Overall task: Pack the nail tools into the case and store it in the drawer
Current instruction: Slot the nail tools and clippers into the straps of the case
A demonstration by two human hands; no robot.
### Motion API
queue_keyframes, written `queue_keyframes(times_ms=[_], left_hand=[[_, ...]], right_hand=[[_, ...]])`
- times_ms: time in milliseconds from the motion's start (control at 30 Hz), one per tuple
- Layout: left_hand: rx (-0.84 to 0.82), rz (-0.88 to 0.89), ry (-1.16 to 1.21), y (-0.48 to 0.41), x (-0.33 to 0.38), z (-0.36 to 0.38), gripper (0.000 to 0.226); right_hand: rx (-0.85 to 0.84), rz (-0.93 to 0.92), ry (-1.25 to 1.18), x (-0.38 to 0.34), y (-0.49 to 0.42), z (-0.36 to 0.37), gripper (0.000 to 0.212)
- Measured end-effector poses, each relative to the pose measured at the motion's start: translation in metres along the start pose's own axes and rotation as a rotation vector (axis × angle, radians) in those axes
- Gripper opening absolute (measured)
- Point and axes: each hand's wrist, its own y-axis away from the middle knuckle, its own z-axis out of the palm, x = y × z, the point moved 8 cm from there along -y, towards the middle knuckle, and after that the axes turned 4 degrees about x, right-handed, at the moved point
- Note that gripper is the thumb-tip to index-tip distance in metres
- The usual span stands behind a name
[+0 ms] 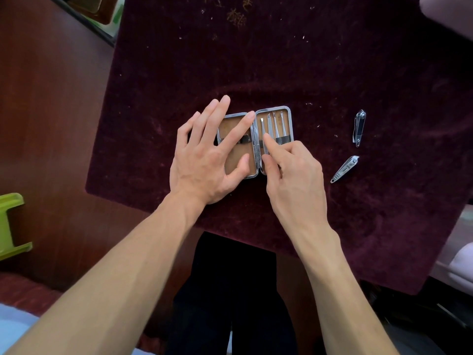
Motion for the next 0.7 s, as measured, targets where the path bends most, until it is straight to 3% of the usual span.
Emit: queue_keyframes(times_ms=[333,567,700], left_hand=[[0.002,0.003,0.007,-0.001,0.001,0.000,0.067],[0.014,0.013,0.017,-0.001,0.002,-0.002,0.068],[0.014,0.023,0.014,-0.001,0.003,-0.003,0.068]], right_hand=[[0.119,0.083,-0.083,0.013,0.009,-0.016,0.037],[0.468,0.515,-0.213,0.092,0.048,-0.070,0.025],[0.530,0.666,-0.224,0.115,0.056,-0.076,0.031]])
